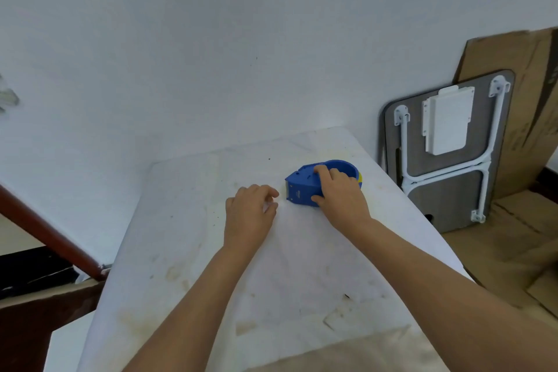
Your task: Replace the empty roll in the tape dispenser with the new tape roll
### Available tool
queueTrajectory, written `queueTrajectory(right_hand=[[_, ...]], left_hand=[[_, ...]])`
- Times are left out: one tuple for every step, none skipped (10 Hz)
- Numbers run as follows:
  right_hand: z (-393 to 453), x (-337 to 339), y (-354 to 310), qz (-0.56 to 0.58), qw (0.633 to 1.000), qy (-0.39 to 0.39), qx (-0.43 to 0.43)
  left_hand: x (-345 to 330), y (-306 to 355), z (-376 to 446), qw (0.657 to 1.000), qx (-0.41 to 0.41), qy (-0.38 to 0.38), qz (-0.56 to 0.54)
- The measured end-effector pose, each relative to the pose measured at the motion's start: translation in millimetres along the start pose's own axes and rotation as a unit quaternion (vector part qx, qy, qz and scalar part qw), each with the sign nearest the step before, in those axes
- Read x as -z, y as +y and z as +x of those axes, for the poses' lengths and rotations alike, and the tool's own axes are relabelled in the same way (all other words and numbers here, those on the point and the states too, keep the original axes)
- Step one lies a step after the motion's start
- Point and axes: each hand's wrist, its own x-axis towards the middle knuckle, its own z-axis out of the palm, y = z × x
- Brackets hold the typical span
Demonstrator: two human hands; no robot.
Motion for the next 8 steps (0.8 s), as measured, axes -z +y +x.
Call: queueTrajectory(right_hand=[[8, -7, 2, -0.015, 1.0, 0.0, 0.001], [14, -10, 5, -0.045, 0.999, 0.007, -0.006], [18, -10, 5, -0.065, 0.998, -0.003, -0.003], [19, -10, 6, -0.077, 0.997, -0.013, -0.001], [16, -4, 7, -0.086, 0.996, -0.022, -0.008], [10, 5, 7, -0.081, 0.996, -0.02, -0.012], [-2, 20, 4, -0.086, 0.996, -0.02, -0.015], [-14, 32, 2, -0.098, 0.995, -0.012, -0.012]], left_hand=[[0, -9, 2, 0.998, -0.016, -0.017, 0.056], [-1, -13, 2, 0.996, -0.023, -0.036, 0.08], [-1, -14, 6, 0.996, -0.02, -0.036, 0.085], [-1, -14, 9, 0.995, -0.019, -0.039, 0.086], [3, -10, 8, 0.994, -0.019, -0.049, 0.095], [11, -7, 0, 0.994, -0.024, -0.044, 0.097], [24, -2, -10, 0.995, -0.016, -0.044, 0.093], [37, 5, -19, 0.995, -0.011, -0.035, 0.088]])
